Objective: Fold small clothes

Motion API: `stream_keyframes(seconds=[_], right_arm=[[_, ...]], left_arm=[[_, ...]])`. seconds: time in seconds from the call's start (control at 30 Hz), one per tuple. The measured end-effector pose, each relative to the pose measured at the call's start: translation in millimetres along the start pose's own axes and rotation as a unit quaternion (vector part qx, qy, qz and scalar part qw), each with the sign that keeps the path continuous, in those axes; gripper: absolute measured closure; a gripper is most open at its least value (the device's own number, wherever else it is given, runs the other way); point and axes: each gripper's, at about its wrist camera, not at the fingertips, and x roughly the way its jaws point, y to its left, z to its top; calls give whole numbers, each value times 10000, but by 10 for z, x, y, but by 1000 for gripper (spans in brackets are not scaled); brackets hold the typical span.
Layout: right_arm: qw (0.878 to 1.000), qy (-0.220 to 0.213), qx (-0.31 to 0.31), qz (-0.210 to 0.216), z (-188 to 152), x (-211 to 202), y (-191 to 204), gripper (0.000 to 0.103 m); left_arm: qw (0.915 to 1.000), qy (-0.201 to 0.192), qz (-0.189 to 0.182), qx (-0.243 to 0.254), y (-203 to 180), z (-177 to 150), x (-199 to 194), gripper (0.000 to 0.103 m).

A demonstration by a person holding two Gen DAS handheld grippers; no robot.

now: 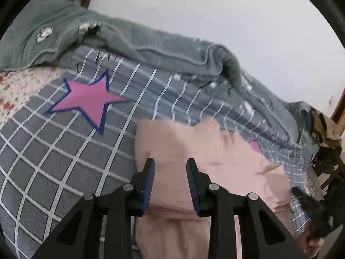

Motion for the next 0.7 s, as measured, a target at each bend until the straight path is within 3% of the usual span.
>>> stream_keyframes(seconds=[0.03, 0.1, 0.3, 0.37, 0.53, 0.7], right_arm=[[9998, 159, -19, -69, -1, 93, 3, 87], [9990, 425, -2, -152, -52, 251, -5, 87], [9990, 404, 154, -151, -146, 314, -83, 87], [9984, 474, 315, -67, -154, 358, -148, 84], [9984, 428, 353, -100, -161, 349, -135, 82], [9988, 391, 237, -192, -167, 342, -83, 79]], left_arm=[[10000, -29, -82, 5, -17, 7, -9, 71], [9999, -15, -104, 68, -70, 4, 22, 49], [9968, 513, 342, 505, -270, -114, 363, 49], [9930, 640, 656, 751, -335, -166, 456, 49], [9850, 600, 1050, 1234, -467, -262, 490, 47], [9844, 597, 1106, 1230, -478, -268, 489, 46]])
